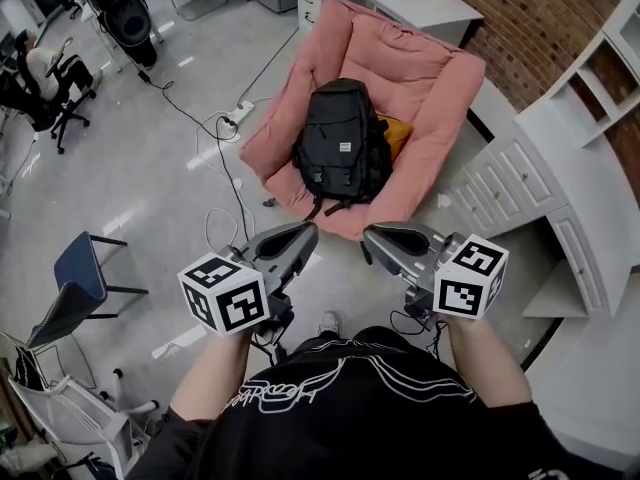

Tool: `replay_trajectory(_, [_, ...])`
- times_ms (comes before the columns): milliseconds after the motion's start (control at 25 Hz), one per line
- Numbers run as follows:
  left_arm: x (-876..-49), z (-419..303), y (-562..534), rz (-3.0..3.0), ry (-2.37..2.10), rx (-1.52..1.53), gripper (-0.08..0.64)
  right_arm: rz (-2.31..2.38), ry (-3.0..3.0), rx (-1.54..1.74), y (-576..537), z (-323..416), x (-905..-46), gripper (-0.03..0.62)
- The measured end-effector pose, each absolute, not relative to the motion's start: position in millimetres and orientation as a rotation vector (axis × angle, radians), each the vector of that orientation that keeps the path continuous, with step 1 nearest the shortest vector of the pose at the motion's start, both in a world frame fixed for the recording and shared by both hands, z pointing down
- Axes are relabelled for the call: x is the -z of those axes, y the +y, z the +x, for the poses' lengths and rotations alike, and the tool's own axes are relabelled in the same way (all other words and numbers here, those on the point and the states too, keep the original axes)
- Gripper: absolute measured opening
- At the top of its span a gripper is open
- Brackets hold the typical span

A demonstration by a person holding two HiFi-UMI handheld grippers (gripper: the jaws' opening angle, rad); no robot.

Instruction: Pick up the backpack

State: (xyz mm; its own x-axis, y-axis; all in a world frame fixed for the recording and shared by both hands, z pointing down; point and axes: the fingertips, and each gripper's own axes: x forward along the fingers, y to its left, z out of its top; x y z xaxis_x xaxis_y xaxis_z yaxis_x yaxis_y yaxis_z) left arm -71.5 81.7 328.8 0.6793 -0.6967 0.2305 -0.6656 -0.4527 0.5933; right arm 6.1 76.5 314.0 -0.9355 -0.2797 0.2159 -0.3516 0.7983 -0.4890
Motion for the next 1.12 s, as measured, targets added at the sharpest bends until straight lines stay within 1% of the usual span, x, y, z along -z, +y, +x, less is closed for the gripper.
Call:
replay_trajectory(480, [-347.7,-75.1,14.3,2.217,-1.035,0.001,0.002,0.549,-2.836,-0.853,10.0,6.8,-333.1,0.006])
replay_trajectory(760, [-362.6,-86.6,-47.0,2.169,-1.086,-0.029,0.002,0.528,-2.835,-0.905,-55.1,1.3,-343.3,0.006])
replay_trajectory(1120, [-374.1,-83.2,-124.0,2.143,-1.069,-0.034,0.003,0.533,-2.825,-0.962,-132.4,5.4,-358.2,0.006])
